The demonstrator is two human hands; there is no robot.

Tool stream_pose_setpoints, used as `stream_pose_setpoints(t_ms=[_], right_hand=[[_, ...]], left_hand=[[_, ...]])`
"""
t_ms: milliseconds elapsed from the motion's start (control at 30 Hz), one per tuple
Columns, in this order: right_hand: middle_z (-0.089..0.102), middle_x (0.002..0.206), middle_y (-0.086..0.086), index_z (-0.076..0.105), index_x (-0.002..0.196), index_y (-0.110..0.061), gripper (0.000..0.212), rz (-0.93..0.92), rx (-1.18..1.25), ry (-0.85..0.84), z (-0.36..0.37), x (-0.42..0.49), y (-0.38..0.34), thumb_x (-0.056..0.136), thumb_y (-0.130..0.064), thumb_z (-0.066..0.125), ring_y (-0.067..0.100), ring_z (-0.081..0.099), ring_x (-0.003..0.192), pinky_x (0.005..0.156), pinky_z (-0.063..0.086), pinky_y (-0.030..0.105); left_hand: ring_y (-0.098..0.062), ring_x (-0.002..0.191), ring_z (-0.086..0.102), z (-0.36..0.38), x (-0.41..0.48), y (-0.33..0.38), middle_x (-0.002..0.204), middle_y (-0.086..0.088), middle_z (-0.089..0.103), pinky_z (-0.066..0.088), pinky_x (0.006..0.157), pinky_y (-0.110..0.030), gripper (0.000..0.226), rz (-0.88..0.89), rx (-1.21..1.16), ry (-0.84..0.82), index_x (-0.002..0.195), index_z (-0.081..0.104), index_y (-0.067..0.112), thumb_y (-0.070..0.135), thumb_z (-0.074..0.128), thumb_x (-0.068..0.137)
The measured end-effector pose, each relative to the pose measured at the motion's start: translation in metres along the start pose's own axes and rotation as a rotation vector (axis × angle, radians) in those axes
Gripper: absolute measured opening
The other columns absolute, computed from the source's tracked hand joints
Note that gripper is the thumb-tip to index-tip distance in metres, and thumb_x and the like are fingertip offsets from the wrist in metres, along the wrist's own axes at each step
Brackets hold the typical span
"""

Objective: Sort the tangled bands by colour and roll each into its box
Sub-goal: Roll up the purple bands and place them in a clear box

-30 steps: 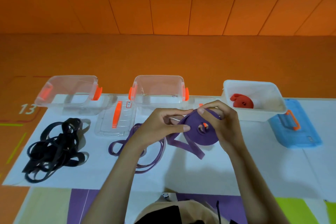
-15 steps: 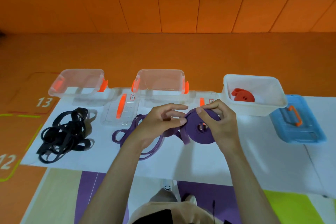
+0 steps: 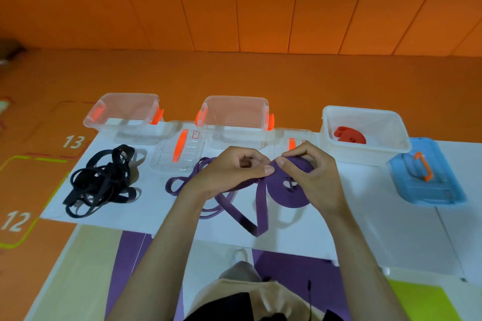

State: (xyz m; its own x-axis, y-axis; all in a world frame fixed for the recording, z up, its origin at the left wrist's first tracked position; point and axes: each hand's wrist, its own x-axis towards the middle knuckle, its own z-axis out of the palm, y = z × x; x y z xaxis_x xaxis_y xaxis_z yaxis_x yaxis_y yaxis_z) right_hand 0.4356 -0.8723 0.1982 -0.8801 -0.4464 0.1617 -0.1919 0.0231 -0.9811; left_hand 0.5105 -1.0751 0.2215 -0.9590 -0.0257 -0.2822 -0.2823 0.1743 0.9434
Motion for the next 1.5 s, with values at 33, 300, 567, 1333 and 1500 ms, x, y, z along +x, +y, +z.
stream_pose_setpoints(t_ms=[33,300,567,1333,1500], right_hand=[[0.075,0.089,-0.007,0.073,0.093,-0.024,0.013,-0.006,0.006,0.010,-0.001,-0.001,-0.001,0.090,-0.017,0.083,0.019,0.076,0.087,0.066,0.059,0.024],[0.076,0.100,-0.006,0.068,0.096,-0.028,0.018,0.002,-0.014,-0.165,-0.003,0.005,-0.005,0.089,-0.026,0.085,0.017,0.073,0.100,0.074,0.062,0.028],[0.080,0.095,-0.009,0.081,0.096,-0.025,0.011,-0.009,-0.055,-0.193,0.024,0.026,0.012,0.091,-0.016,0.081,0.014,0.075,0.094,0.079,0.058,0.022],[0.080,0.088,0.003,0.084,0.087,-0.027,0.008,0.247,-0.052,0.253,0.057,0.144,0.055,0.086,-0.020,0.084,0.033,0.076,0.082,0.070,0.064,0.042],[0.081,0.090,-0.002,0.084,0.090,-0.032,0.011,0.170,-0.206,0.184,0.079,0.150,0.059,0.080,-0.037,0.084,0.028,0.077,0.084,0.077,0.065,0.054]], left_hand=[[-0.025,0.104,0.075,0.002,0.000,0.000,0.101,-0.010,0.077,0.056,0.101,-0.039,0.016,0.030,0.003,0.008,0.104,0.080,0.021,0.034,0.079,0.094],[-0.011,0.086,0.073,-0.006,0.001,-0.011,0.089,0.002,0.075,0.055,0.074,-0.019,0.010,0.167,-0.017,0.020,0.106,0.081,0.014,0.017,0.078,0.096],[-0.017,0.086,0.074,-0.025,0.008,-0.038,0.094,0.000,0.077,0.053,0.075,-0.024,0.025,0.141,0.063,0.123,0.106,0.076,0.023,0.045,0.076,0.095],[-0.033,0.108,0.076,-0.179,0.059,-0.218,0.114,-0.014,0.078,0.061,0.090,-0.033,0.024,-0.152,-0.316,0.022,0.111,0.076,0.013,0.005,0.082,0.089],[-0.024,0.083,0.077,-0.190,0.079,-0.218,0.107,-0.004,0.071,0.065,0.068,-0.033,0.018,-0.156,-0.159,0.408,0.097,0.057,0.012,0.002,0.072,0.098]])
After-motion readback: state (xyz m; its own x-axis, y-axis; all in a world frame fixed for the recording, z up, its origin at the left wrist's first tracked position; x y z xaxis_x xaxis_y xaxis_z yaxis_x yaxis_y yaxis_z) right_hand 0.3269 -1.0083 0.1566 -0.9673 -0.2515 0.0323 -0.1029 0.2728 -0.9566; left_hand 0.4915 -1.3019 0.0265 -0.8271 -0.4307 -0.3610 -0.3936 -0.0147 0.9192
